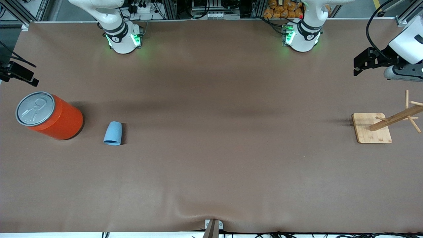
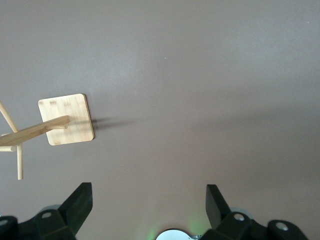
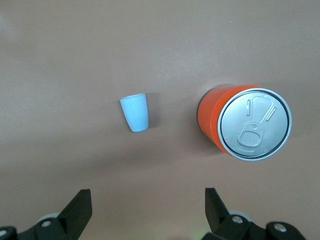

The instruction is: Flip cup

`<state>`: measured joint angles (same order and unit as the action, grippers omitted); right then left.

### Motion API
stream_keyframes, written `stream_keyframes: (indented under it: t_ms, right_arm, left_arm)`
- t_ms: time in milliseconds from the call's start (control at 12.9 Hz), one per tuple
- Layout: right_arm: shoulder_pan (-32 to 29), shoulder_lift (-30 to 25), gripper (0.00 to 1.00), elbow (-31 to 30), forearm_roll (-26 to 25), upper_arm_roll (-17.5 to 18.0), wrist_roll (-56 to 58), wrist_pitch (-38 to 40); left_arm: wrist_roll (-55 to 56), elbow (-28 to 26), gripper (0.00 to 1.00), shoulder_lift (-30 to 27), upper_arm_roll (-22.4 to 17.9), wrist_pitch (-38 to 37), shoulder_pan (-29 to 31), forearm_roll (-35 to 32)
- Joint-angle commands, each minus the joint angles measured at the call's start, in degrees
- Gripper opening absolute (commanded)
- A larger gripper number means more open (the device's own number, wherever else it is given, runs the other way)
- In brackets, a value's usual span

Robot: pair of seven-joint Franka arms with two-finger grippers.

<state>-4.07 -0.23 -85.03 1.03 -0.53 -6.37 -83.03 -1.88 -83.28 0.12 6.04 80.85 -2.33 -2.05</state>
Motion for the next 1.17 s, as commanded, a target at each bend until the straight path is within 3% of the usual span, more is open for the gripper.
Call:
stream_keyframes:
  t_ms: [0,699,1087]
  right_arm:
    - [-0.32,0.05,1.0,0.57,0.2,0.0,0.14,0.77]
    - [0.99,1.19,1.0,0.66,-0.33,0.18,0.22,0.33]
    - [1.0,12.33,1.0,0.83,-0.51,0.18,0.4,-0.2]
  left_arm:
    - [0.04,0.75,1.0,-0.82,0.37,-1.13,-1.09,-0.93]
    - [2.92,0.75,1.0,1.71,1.6,-0.52,-1.1,0.81]
    - [9.08,0.75,1.0,0.94,3.26,-0.16,-0.93,1.62]
